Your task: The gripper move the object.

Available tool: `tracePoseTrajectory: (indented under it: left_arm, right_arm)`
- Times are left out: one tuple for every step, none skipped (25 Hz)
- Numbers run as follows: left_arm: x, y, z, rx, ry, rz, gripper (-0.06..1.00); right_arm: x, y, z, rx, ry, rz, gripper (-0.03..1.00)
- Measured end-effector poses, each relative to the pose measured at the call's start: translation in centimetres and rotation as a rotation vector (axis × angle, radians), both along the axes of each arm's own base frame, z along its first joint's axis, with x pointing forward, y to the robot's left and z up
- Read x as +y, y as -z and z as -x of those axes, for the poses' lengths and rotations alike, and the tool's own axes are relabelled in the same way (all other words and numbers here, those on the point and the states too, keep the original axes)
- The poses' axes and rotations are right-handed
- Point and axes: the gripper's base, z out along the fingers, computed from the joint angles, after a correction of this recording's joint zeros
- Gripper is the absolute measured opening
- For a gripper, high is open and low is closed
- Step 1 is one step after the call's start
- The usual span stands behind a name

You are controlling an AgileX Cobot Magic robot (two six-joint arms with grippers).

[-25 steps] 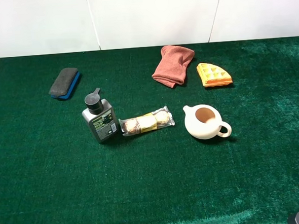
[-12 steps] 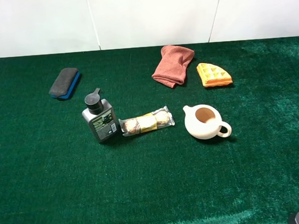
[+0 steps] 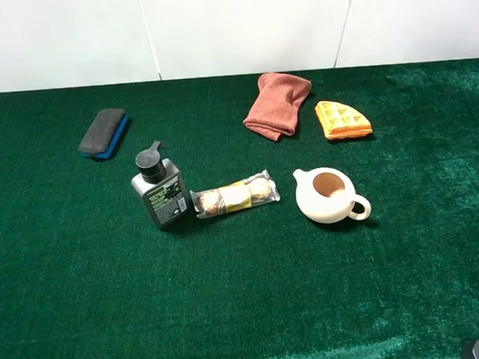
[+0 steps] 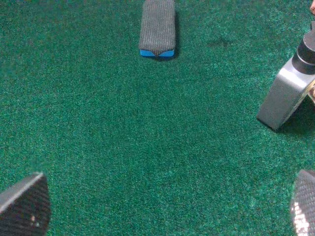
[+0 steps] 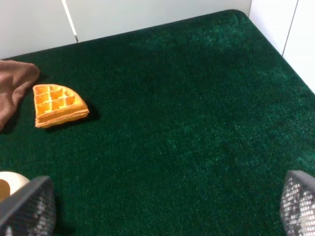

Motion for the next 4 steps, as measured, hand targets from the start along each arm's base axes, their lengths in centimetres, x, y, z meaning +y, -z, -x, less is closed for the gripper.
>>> tracePoseTrajectory:
  left_arm:
    - [0.0, 0.0, 0.0, 0.0, 0.0, 0.0, 0.99]
    - [0.0, 0.0, 0.0, 0.0, 0.0, 0.0, 0.99]
    - [0.0, 0.0, 0.0, 0.0, 0.0, 0.0, 0.99]
    - [0.0, 0.0, 0.0, 0.0, 0.0, 0.0, 0.99]
  right_arm:
    - [0.0, 0.0, 0.0, 0.0, 0.0, 0.0, 0.7]
    - [0.0, 0.0, 0.0, 0.0, 0.0, 0.0, 0.7]
    - [0.0, 0.0, 0.0, 0.0, 0.0, 0.0, 0.7]
    - [0.0, 0.0, 0.0, 0.0, 0.0, 0.0, 0.7]
